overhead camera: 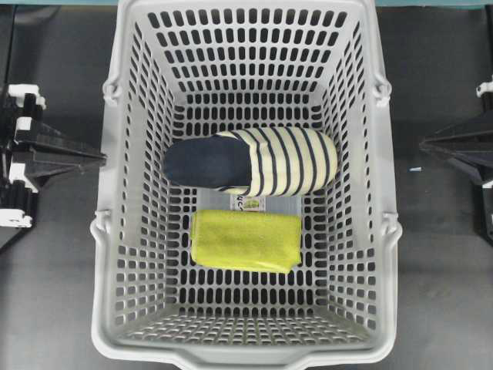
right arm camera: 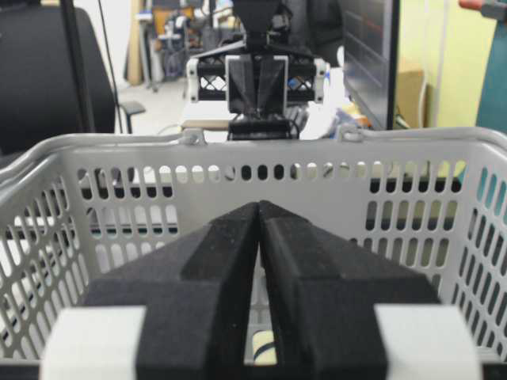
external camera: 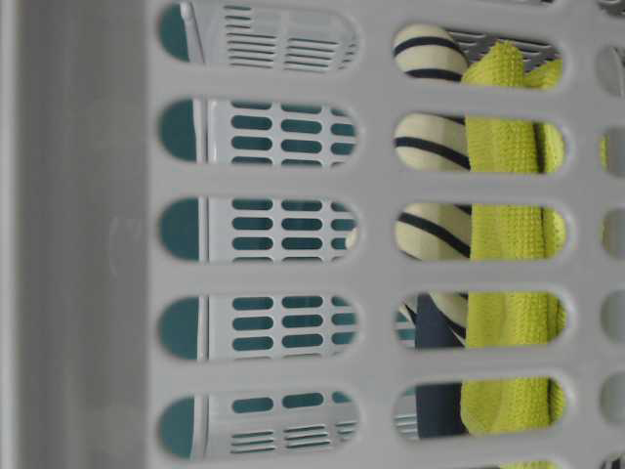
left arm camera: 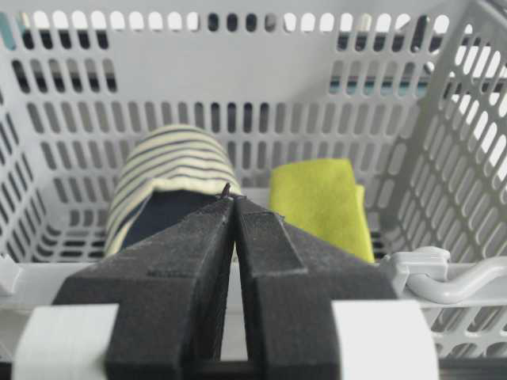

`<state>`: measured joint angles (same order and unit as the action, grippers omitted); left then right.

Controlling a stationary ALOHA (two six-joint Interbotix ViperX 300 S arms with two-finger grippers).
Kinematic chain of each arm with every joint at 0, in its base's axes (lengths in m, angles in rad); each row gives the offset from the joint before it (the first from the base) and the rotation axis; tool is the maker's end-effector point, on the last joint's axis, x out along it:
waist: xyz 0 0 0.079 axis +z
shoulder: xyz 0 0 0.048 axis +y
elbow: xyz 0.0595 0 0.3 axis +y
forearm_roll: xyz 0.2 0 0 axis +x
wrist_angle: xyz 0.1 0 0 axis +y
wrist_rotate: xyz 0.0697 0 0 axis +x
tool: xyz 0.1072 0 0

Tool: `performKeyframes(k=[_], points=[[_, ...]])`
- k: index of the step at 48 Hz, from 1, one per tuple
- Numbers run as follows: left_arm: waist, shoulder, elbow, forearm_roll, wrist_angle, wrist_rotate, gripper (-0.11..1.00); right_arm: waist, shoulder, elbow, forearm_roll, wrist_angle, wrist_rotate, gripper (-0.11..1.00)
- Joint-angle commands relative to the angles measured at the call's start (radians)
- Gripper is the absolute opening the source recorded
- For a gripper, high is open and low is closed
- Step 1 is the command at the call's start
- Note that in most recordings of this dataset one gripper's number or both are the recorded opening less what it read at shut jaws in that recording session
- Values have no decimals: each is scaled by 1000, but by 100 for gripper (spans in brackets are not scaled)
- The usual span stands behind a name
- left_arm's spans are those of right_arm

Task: Pick up the yellow cloth from the shopping basket with the left arm.
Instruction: 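Move the left gripper from its side toward the basket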

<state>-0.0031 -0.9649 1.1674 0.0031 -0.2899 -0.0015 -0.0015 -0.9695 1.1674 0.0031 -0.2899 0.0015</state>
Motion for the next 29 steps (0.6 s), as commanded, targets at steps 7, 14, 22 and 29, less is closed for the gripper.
performKeyframes(k=[7,14,22,29], points=[[-5,31,-163,40,239,-20,0,21,8,-28,21,83,40,0],[-15,84,-311,41,474,-23,0,28,-2,-54,21,196,86,0],[-43,202,-486,41,660,-23,0,29,-5,-75,20,218,95,0],[-72,334,-612,41,701,-23,0,35,8,-83,21,224,98,0]])
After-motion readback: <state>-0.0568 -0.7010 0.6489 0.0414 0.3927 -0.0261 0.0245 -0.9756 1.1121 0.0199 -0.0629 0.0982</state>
